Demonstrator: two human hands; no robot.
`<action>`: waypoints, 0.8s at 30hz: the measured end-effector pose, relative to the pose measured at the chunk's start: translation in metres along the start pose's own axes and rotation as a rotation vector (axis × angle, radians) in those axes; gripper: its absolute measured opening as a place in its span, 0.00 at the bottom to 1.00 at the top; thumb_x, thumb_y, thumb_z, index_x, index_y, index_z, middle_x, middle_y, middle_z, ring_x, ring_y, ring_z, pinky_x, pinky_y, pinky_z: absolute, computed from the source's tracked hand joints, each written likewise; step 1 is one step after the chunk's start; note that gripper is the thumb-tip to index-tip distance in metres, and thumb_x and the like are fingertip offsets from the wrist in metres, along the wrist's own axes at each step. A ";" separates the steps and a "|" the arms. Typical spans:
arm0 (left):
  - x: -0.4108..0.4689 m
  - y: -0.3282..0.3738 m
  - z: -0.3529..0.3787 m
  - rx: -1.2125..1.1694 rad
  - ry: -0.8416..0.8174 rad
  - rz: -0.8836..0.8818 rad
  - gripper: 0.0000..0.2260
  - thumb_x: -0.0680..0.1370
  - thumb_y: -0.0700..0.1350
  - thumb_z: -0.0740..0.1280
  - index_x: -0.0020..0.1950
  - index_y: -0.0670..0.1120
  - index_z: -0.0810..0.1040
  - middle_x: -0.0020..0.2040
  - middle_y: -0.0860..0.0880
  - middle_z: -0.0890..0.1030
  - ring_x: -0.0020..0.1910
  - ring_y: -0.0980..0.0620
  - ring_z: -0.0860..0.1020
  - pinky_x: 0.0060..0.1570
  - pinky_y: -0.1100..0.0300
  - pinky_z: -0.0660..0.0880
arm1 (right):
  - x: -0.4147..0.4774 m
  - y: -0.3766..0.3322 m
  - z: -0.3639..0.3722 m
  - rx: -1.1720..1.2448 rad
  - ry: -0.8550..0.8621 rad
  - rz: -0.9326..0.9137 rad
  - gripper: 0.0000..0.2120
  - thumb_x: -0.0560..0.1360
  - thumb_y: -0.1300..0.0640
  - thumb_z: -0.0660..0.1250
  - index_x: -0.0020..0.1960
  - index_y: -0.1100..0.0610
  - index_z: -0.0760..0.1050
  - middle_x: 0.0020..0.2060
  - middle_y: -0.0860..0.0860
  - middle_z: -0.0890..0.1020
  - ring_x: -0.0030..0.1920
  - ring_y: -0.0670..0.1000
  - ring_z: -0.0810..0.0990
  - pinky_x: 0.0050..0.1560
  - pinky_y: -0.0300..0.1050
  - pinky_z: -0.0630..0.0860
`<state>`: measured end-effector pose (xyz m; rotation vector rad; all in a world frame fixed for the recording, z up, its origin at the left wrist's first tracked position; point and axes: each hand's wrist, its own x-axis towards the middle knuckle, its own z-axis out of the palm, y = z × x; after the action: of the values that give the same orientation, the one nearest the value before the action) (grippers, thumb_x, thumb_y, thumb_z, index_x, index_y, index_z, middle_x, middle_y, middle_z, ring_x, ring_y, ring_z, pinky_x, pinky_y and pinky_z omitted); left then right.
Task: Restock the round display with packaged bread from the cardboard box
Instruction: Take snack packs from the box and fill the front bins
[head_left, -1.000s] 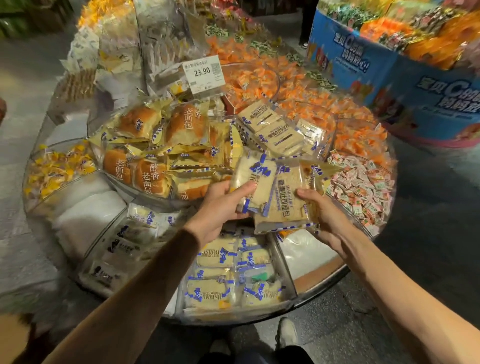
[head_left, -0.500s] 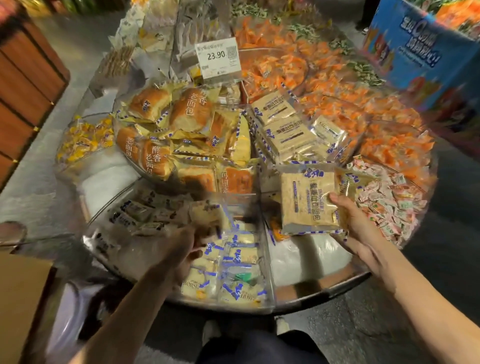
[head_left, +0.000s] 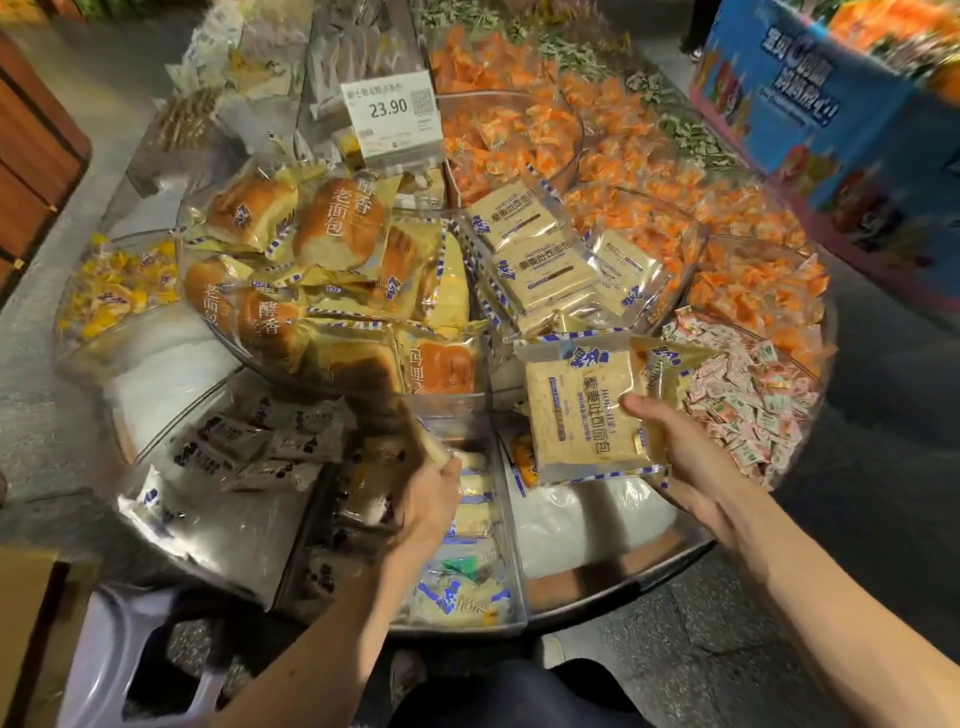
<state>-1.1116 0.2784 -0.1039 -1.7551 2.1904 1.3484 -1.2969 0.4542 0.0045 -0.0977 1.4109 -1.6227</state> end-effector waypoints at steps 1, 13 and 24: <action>0.005 -0.004 0.002 -0.016 0.029 0.021 0.20 0.82 0.58 0.62 0.57 0.42 0.79 0.46 0.44 0.85 0.47 0.45 0.83 0.53 0.49 0.79 | 0.001 0.002 0.000 -0.009 0.001 0.003 0.25 0.70 0.55 0.69 0.65 0.63 0.74 0.58 0.61 0.83 0.58 0.60 0.83 0.58 0.53 0.80; 0.004 0.009 -0.017 0.876 0.055 0.458 0.07 0.82 0.39 0.62 0.57 0.42 0.79 0.53 0.42 0.82 0.52 0.43 0.81 0.49 0.50 0.78 | 0.007 0.010 0.003 -0.035 -0.016 -0.002 0.31 0.66 0.54 0.73 0.66 0.63 0.72 0.55 0.59 0.84 0.54 0.56 0.85 0.43 0.44 0.83; 0.050 -0.014 -0.013 0.818 -0.102 0.587 0.11 0.82 0.42 0.65 0.63 0.41 0.78 0.64 0.42 0.74 0.65 0.45 0.71 0.59 0.58 0.71 | -0.002 0.013 0.001 -0.142 -0.044 -0.015 0.49 0.54 0.42 0.84 0.68 0.63 0.73 0.58 0.59 0.83 0.58 0.59 0.83 0.51 0.49 0.82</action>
<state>-1.1125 0.2309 -0.1296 -0.7734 2.7149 0.3883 -1.2879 0.4567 -0.0044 -0.2250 1.4938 -1.5220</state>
